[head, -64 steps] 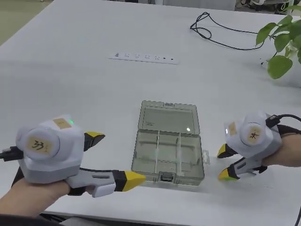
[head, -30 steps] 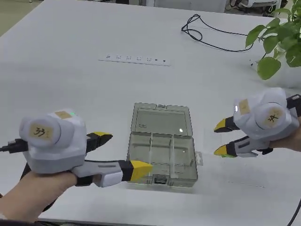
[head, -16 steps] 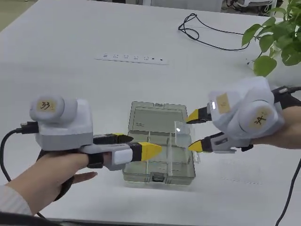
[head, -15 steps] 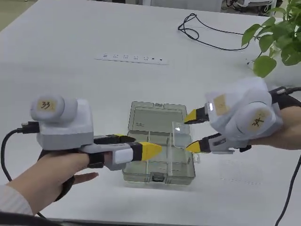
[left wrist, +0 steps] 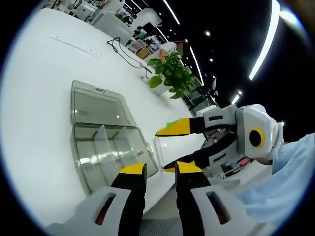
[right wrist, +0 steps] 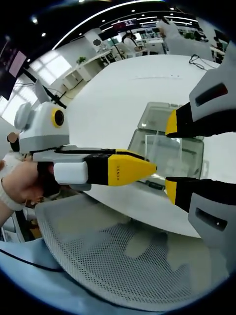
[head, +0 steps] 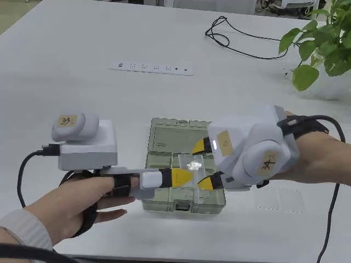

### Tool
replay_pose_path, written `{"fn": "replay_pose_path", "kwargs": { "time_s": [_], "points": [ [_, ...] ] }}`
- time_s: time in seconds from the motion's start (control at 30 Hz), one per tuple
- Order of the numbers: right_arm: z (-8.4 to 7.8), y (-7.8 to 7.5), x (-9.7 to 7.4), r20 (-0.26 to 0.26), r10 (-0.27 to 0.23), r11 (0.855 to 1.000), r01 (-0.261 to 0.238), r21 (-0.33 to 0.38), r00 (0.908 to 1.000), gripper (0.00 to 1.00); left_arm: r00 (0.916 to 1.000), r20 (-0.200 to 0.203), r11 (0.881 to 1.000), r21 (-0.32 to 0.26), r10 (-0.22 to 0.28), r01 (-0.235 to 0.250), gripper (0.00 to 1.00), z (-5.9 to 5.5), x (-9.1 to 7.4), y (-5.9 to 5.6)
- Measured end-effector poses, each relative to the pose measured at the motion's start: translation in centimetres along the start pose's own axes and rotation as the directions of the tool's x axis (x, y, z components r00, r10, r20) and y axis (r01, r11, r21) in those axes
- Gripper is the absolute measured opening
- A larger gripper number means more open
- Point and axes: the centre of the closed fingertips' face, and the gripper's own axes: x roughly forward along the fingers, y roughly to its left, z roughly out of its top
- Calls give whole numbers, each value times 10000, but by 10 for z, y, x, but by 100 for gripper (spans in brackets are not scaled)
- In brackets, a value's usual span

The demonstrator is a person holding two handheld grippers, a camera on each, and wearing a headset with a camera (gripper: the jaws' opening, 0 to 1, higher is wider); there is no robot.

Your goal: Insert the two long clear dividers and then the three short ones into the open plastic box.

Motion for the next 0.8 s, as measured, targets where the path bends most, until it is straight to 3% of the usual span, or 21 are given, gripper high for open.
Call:
{"fn": "replay_pose_path", "kwargs": {
  "time_s": [0.3,0.4,0.6,0.8],
  "points": [
    [4,1,0,54,-52,10000,52,45,10000,32,9983,578,9961,-878,-19,70,11,4,2,3],
    [6,1,0,108,-77,9999,76,84,9999,32,9987,502,9954,-948,-73,121,7,2,3,2],
    [6,2,0,52,-6,10000,6,43,10000,32,9970,765,9908,-1333,-145,246,1,4,2,1],
    [7,0,-1,87,-36,10000,35,81,10000,32,9958,874,9863,-1598,-263,400,0,4,1,1]
  ]
}}
